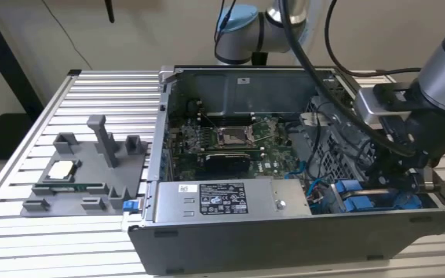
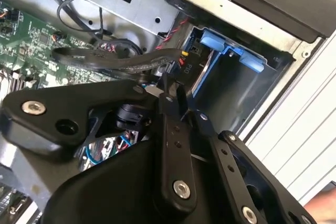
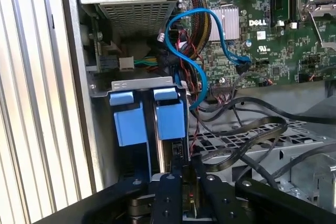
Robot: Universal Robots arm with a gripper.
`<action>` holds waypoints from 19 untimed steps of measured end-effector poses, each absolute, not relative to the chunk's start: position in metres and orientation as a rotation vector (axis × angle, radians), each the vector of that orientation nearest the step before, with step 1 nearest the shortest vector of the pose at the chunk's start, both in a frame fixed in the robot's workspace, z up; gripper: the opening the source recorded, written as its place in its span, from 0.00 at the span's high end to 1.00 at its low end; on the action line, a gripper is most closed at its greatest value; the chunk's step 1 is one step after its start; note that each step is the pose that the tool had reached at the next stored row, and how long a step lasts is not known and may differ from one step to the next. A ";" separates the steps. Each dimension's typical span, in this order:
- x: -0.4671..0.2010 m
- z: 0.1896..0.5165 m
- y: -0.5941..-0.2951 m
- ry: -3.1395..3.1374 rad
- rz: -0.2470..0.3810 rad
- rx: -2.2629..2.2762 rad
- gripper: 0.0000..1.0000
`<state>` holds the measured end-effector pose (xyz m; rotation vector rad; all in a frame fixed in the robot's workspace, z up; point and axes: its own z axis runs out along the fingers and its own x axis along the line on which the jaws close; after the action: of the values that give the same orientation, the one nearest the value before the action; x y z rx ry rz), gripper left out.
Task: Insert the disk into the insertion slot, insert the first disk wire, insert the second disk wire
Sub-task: 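Insert the second disk wire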
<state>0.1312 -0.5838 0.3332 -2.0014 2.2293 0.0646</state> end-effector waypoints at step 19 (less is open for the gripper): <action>0.131 0.378 -0.584 2.230 0.065 -2.001 0.76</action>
<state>0.1310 -0.5839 0.3781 -2.0012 2.2296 0.0651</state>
